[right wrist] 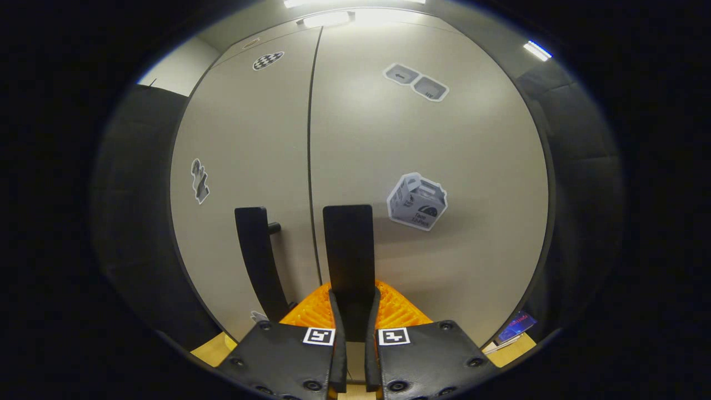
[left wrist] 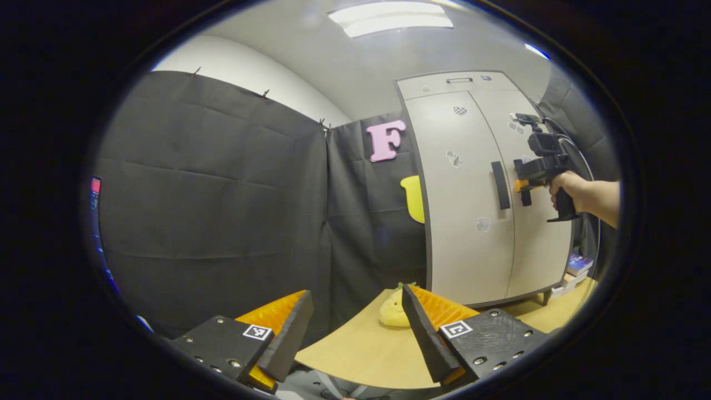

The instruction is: Open the right door of the double-door shoe cabinet with the right hand, and open the left door with the left hand.

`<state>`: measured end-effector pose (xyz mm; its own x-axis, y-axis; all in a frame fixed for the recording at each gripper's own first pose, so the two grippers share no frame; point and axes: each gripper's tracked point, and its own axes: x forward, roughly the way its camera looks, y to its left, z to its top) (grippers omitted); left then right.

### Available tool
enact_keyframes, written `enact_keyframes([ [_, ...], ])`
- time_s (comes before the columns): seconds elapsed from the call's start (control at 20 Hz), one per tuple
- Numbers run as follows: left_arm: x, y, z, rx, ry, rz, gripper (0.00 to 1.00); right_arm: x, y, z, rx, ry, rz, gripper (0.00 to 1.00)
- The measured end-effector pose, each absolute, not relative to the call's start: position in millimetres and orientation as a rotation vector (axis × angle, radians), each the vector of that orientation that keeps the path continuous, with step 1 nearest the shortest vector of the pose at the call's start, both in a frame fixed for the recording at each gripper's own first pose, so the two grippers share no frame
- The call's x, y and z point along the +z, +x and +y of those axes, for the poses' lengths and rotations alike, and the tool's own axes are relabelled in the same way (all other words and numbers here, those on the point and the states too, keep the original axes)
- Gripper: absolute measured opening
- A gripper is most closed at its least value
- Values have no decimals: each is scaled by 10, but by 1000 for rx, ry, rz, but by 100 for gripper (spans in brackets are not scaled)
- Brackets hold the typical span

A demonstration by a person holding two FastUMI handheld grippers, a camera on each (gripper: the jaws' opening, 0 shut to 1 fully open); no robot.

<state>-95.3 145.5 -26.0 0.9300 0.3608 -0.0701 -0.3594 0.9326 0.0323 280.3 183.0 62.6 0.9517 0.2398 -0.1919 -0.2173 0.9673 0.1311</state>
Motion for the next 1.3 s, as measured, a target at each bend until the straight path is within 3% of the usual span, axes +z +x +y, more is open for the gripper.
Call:
enact_keyframes([
  [1.3,-74,-662,774,139,0,18,95,749,1992,1461,424,168,258,14],
])
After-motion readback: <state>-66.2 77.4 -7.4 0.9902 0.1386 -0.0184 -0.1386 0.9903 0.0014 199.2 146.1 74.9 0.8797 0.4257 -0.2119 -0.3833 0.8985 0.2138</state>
